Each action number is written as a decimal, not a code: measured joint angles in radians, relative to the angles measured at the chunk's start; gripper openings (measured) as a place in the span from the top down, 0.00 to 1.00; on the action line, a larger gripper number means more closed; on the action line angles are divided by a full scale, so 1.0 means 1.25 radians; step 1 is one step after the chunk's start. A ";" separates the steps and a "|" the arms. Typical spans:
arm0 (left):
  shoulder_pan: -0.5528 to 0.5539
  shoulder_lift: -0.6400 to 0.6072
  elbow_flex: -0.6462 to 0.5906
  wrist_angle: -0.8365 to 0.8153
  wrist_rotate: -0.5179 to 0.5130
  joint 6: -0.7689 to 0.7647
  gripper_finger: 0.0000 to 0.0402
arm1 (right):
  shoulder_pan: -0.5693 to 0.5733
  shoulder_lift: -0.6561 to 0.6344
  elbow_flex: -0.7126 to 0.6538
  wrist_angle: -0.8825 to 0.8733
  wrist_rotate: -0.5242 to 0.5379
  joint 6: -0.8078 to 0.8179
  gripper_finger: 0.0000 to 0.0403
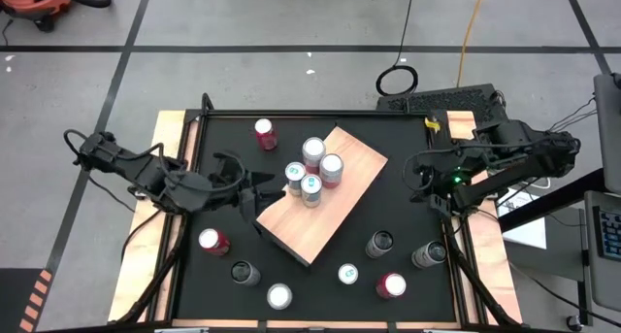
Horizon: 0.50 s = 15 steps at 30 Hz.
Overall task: Place canned beverage on shelf
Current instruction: Put the pink-white soda can on the shelf aligned with the pink-white soda can
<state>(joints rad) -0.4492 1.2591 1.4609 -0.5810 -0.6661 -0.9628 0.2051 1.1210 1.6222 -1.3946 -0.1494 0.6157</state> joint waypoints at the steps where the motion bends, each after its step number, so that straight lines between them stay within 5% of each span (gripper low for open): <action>1: -0.003 0.001 0.000 -0.001 -0.006 -0.001 0.01 | 0.006 0.000 0.000 -0.005 -0.010 0.011 1.00; 15: 0.009 0.002 0.001 -0.091 -0.036 -0.026 0.01 | 0.064 0.024 0.000 0.060 0.120 0.064 1.00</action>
<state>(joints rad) -0.4376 1.2613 1.4616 -0.6951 -0.7105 -0.9955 0.2856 1.1515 1.6222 -1.3194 0.0010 0.6952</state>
